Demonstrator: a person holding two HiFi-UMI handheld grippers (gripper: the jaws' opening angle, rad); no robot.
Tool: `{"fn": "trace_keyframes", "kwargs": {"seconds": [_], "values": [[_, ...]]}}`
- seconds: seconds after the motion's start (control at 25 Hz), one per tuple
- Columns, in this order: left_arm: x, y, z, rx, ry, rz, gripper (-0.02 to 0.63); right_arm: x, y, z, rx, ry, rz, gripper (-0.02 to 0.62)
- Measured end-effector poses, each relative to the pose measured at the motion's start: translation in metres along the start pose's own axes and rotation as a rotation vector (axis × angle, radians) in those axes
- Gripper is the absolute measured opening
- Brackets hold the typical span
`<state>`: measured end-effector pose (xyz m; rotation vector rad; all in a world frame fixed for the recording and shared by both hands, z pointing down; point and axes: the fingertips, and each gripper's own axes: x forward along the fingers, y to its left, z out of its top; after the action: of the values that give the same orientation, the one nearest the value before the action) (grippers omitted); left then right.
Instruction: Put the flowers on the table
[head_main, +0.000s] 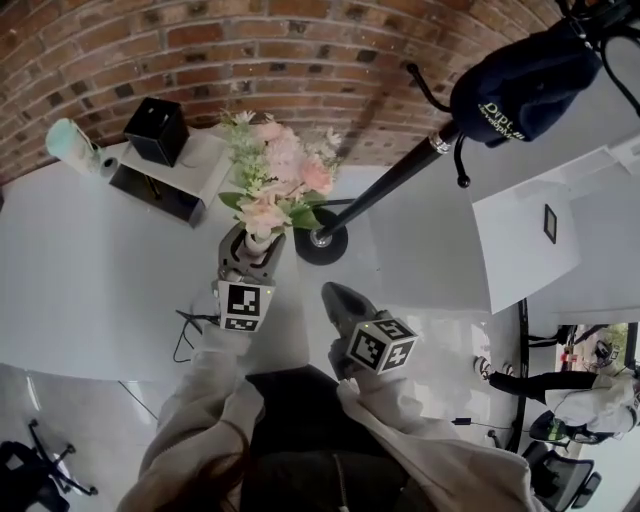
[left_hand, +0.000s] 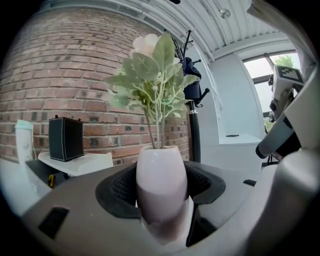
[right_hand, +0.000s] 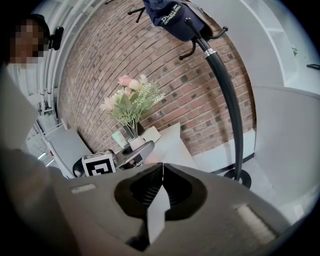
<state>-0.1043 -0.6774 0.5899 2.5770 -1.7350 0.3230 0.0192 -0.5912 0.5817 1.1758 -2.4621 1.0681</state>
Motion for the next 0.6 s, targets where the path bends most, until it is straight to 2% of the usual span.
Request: {"fn": "trace_keyframes", "kwargs": {"seconds": [0.28, 0.48, 0.6], "values": [[-0.003, -0.001, -0.003, 0.003, 0.013, -0.022, 0.263, 0.008, 0.019, -0.002, -0.018, 0.003, 0.025, 0.002], [-0.001, -0.004, -0.023, -0.002, 0.078, -0.032, 0.264, 0.01, 0.03, -0.005, -0.052, -0.006, 0.04, 0.002], [-0.001, -0.004, -0.027, -0.035, 0.103, -0.024, 0.267, 0.008, 0.036, -0.004, -0.066, -0.018, 0.048, 0.002]]}}
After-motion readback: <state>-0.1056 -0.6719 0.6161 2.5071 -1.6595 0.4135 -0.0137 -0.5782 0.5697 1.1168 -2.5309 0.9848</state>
